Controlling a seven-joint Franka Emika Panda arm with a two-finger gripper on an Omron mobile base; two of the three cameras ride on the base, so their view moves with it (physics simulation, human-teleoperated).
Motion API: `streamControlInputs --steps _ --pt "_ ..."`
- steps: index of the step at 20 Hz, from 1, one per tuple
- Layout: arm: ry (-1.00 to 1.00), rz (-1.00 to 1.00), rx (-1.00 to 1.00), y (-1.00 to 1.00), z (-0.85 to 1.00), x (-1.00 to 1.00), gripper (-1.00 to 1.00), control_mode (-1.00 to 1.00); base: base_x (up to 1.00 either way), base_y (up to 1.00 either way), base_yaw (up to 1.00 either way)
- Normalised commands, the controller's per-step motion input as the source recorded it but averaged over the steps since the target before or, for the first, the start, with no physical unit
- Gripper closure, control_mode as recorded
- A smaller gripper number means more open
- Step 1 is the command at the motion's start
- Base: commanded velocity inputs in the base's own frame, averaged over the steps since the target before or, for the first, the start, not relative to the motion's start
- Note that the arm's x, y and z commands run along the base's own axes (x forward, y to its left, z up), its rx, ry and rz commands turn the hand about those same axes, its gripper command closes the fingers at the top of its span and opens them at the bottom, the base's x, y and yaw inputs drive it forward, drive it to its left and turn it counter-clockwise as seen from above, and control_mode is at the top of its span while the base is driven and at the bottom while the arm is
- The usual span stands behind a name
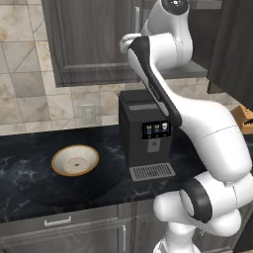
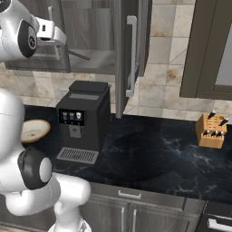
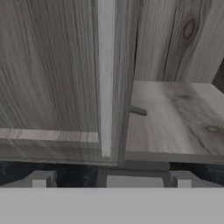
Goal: Open the cabinet and setup a tea strainer by placing it in the bowl upright.
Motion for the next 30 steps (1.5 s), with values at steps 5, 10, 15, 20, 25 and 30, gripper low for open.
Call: streamControlInputs --steps 5,10,15,20,25,30 --pt "0.01 -0.09 -0.02 0.01 0.04 0.46 -1.0 -1.0 0.0 0.0 0.0" --pt "0.01 -0.07 -0.01 0.01 0.0 0.53 -1.0 -1.0 0.0 0.0 0.0" --pt "0.0 -0.03 0.0 0.0 0.0 0.49 -1.0 -1.0 0.0 0.0 0.0" --pt "0.0 -0.04 0.0 0.0 0.0 0.47 -1.0 -1.0 0.0 0.0 0.0" --pt "-0.02 -0.01 0.0 0.0 0.0 0.3 -1.0 -1.0 0.0 0.0 0.0" --pt "-0.08 0.0 0.0 0.0 0.0 0.12 -1.0 -1.0 0.0 0.0 0.0"
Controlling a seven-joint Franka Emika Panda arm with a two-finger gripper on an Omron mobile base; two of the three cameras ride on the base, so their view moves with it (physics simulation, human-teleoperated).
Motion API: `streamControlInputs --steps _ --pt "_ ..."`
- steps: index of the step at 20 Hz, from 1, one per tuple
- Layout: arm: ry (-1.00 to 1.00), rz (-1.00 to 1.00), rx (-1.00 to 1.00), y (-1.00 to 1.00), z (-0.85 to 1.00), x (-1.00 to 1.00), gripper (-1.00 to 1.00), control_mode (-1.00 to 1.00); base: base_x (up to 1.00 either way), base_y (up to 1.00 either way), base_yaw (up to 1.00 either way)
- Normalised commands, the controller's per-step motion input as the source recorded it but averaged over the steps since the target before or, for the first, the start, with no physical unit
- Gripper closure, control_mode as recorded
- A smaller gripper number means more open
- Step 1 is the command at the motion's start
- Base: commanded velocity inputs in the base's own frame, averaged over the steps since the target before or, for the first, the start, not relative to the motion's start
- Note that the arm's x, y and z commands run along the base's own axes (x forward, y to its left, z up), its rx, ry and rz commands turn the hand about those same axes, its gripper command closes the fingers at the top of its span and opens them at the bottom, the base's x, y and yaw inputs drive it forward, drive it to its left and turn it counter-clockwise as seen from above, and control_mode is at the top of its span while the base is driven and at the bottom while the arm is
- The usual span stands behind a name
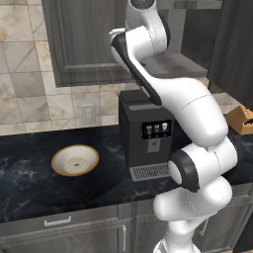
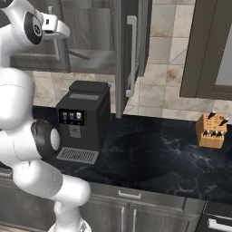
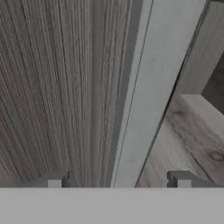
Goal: Open the cabinet and setup a tea strainer by placing it in the bowl upright.
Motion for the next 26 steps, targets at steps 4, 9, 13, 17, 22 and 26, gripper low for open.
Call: streamControlInputs --steps 4,9,13,17,22,26 --pt "-0.09 0.0 0.0 0.0 0.0 0.15 1.0 -1.0 0.0 0.0 0.0" --pt "-0.09 0.0 0.0 0.0 0.0 0.15 1.0 -1.0 0.0 0.0 0.0" --pt "-0.07 0.01 0.0 -0.01 0.0 0.15 1.0 -1.0 0.0 0.0 0.0" --pt "-0.06 0.01 0.0 -0.18 0.0 0.11 1.0 -1.0 0.0 0.0 0.0" --pt "-0.05 0.03 0.01 -0.39 0.0 0.21 1.0 -1.0 0.0 0.0 0.0" --pt "0.0 0.0 0.0 -0.17 0.0 0.23 1.0 -1.0 0.0 0.0 0.0"
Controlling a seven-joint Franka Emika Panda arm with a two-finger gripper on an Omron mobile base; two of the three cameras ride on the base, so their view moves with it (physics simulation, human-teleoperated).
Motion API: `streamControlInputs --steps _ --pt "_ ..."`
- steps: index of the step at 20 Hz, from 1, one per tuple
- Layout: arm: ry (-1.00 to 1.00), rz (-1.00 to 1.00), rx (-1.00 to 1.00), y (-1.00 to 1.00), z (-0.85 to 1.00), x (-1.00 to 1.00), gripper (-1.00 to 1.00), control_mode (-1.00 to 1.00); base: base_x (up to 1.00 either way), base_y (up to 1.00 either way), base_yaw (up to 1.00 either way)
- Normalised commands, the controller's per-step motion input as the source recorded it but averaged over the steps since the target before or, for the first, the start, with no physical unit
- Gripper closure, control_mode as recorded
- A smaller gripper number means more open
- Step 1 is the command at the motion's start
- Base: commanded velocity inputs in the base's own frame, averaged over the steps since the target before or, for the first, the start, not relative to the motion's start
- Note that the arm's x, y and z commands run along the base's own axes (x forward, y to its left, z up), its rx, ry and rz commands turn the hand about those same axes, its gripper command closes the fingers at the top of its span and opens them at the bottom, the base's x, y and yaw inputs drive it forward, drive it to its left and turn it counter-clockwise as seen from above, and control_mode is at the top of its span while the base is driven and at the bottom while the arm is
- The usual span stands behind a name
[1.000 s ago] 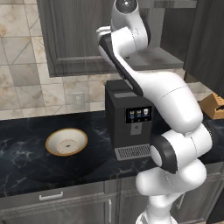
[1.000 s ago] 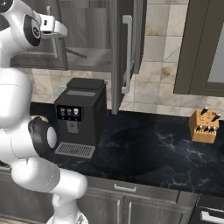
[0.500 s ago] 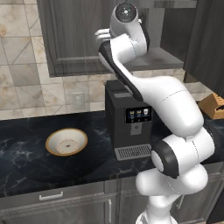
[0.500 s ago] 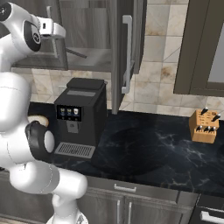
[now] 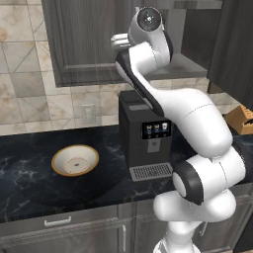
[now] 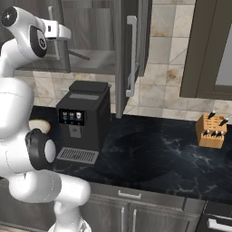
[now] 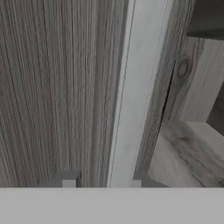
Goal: Open the cabinet and setup a tea strainer by placing it in the bowl upright.
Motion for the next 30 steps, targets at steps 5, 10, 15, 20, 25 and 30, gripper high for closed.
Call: streamControlInputs --steps 5,10,15,20,25,30 --pt "0.01 0.0 0.0 0.0 0.0 0.19 1.0 -1.0 0.0 0.0 0.0" --pt "0.0 -0.05 0.0 0.15 0.01 -0.09 1.0 -1.0 0.0 0.0 0.0" --pt "0.0 -0.15 0.0 0.15 0.09 -0.46 1.0 -1.0 0.0 0.0 0.0" --pt "0.0 -0.2 -0.01 0.41 0.01 -0.55 1.0 -1.0 0.0 0.0 0.0" --pt "0.03 -0.18 0.0 0.53 0.0 -0.68 1.0 -1.0 0.0 0.0 0.0" --pt "0.01 -0.13 0.0 0.6 0.0 -0.92 1.0 -1.0 0.0 0.0 0.0"
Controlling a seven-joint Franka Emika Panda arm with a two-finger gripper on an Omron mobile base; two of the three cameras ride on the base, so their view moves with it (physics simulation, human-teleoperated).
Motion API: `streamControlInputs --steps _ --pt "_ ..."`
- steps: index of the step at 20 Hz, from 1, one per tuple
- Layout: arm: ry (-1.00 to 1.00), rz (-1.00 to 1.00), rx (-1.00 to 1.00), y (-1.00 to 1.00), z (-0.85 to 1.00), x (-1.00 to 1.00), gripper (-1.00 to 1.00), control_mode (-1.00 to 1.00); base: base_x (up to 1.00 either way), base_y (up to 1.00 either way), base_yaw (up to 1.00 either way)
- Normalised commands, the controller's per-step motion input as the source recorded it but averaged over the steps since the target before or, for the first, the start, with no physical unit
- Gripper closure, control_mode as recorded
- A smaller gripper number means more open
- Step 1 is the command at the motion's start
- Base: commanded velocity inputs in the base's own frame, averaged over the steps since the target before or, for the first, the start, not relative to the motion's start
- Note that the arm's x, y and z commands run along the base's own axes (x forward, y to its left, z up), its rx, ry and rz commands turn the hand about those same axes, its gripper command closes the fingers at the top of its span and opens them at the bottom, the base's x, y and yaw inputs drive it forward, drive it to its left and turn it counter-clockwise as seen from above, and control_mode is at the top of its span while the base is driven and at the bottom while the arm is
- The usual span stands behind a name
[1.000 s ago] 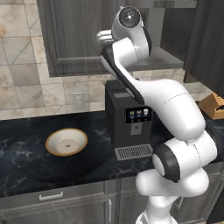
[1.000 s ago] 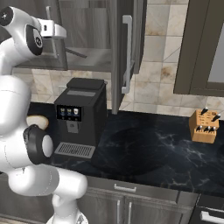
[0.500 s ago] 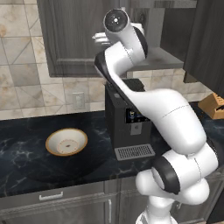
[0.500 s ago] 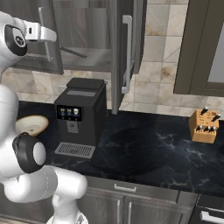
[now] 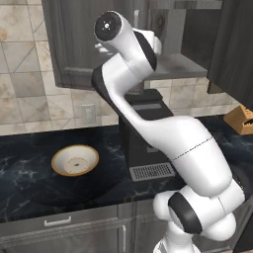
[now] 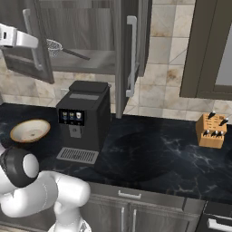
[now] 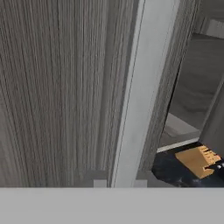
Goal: Open the cabinet and setup a tea strainer by placing it in the bowl upright.
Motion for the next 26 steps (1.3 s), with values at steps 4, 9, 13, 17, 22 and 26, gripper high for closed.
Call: streamControlInputs --steps 4,9,13,17,22,26 --pt "0.0 -0.13 -0.01 0.9 0.0 -0.94 1.0 -1.0 0.0 0.0 0.0" --pt "0.01 -0.1 -0.02 0.86 0.0 -0.82 1.0 -1.0 0.0 0.0 0.0" --pt "0.02 -0.06 -0.01 0.3 0.0 -0.18 1.0 -1.0 0.0 0.0 0.0" --pt "0.0 -0.06 0.0 0.28 0.0 -0.03 -1.0 -1.0 0.0 0.0 0.0" --pt "0.0 -0.03 0.0 0.06 0.0 0.0 -1.0 -1.0 0.0 0.0 0.0" --pt "0.0 0.0 0.0 0.04 0.06 -0.34 -1.0 -1.0 0.0 0.0 0.0"
